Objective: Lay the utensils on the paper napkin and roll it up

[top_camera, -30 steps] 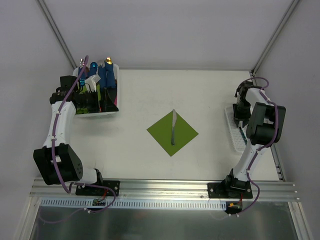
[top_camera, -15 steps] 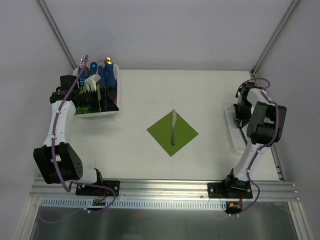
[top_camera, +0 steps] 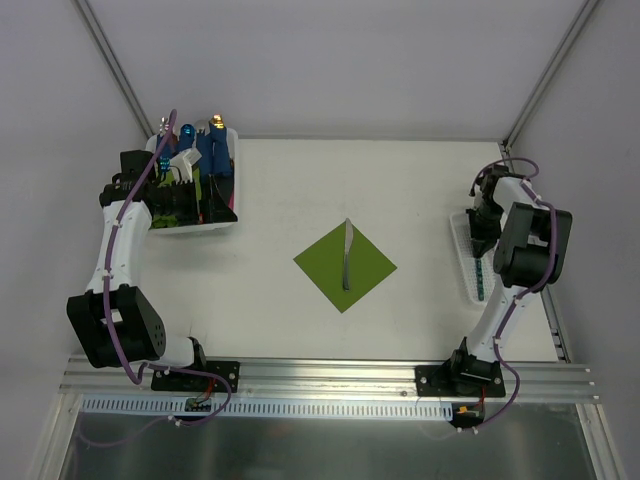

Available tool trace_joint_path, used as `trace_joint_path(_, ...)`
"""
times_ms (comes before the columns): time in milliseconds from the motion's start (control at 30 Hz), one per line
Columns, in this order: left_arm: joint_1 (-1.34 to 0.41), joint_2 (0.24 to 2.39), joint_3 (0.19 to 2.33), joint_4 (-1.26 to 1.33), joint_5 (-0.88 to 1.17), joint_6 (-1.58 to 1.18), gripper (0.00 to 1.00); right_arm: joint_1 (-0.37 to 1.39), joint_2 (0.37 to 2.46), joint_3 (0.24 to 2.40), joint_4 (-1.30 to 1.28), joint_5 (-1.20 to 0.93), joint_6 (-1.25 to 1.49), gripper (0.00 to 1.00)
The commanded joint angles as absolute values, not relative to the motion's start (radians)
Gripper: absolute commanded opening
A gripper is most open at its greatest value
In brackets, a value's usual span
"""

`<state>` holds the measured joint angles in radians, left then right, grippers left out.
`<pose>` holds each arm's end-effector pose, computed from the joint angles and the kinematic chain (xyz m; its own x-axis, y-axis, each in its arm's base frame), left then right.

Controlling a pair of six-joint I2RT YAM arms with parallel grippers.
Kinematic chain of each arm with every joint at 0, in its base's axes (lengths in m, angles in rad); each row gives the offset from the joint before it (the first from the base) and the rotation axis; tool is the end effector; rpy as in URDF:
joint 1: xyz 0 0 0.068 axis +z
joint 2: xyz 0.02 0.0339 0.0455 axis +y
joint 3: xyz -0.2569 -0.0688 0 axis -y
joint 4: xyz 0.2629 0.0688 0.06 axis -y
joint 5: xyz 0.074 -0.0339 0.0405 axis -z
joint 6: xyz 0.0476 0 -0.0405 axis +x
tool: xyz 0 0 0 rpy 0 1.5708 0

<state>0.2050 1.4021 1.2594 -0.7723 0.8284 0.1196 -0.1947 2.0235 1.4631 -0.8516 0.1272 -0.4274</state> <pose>0.3110 0.0288 0.3046 -0.7344 -0.0703 -0.6751 0.3927 0.7672 -0.5071 0.3973 -0.0845 0.1359 -0.9693 -0.2279 -0.0920 -0.2090 0.9613 -0.1795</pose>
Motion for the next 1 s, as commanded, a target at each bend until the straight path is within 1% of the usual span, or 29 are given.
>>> trace_joint_path(0, 0.216, 1.368, 1.290, -0.778, 0.844, 0.124, 0.99, -0.199, 1.922, 1.489, -0.874, 0.129, -0.419, 0.00)
trace_joint_path(167, 0.216, 1.358, 1.299, -0.778, 0.839, 0.117, 0.99, -0.170, 1.706, 1.514, -0.920, 0.159, -0.417, 0.00)
trace_joint_path(300, 0.216, 1.359, 1.305, -0.778, 0.822, 0.101, 0.99, -0.111, 1.605, 1.598, -0.982, 0.231, -0.399, 0.00)
trace_joint_path(400, 0.216, 1.358, 1.315, -0.776, 0.810, 0.084, 0.99, -0.048, 1.600, 1.689, -1.084, 0.178, -0.270, 0.00)
trace_joint_path(433, 0.216, 1.356, 1.319, -0.778, 0.795, 0.080, 0.99, -0.019, 1.594, 1.712, -1.092, 0.164, -0.200, 0.00)
trace_joint_path(467, 0.216, 1.358, 1.322, -0.778, 0.784, 0.063, 0.99, 0.048, 1.586, 1.710, -1.083, 0.155, -0.164, 0.00)
trace_joint_path(533, 0.215, 1.361, 1.331, -0.778, 0.750, 0.045, 0.99, 0.118, 1.572, 1.686, -1.043, 0.115, -0.029, 0.00)
trace_joint_path(633, 0.215, 1.368, 1.339, -0.779, 0.709, 0.009, 0.99, 0.259, 1.601, 1.658, -0.994, 0.037, 0.119, 0.00)
trace_joint_path(667, 0.213, 1.365, 1.341, -0.781, 0.678, 0.005, 0.99, 0.338, 1.618, 1.654, -0.973, 0.041, 0.196, 0.00)
trace_joint_path(733, 0.213, 1.364, 1.341, -0.781, 0.649, -0.018, 0.99, 0.414, 1.658, 1.652, -0.950, 0.077, 0.264, 0.00)
trace_joint_path(767, 0.213, 1.365, 1.341, -0.779, 0.619, -0.037, 0.99, 0.476, 1.714, 1.672, -0.943, 0.086, 0.315, 0.00)
trace_joint_path(833, 0.206, 1.367, 1.333, -0.781, 0.583, -0.043, 0.99, 0.532, 1.773, 1.699, -0.945, 0.124, 0.356, 0.00)
trace_joint_path(867, 0.203, 1.367, 1.332, -0.779, 0.560, -0.044, 0.99, 0.576, 1.834, 1.721, -0.954, 0.138, 0.374, 0.00)
trace_joint_path(967, 0.198, 1.367, 1.313, -0.779, 0.522, -0.035, 0.99, 0.627, 1.926, 1.813, -0.988, 0.152, 0.417, 0.00)
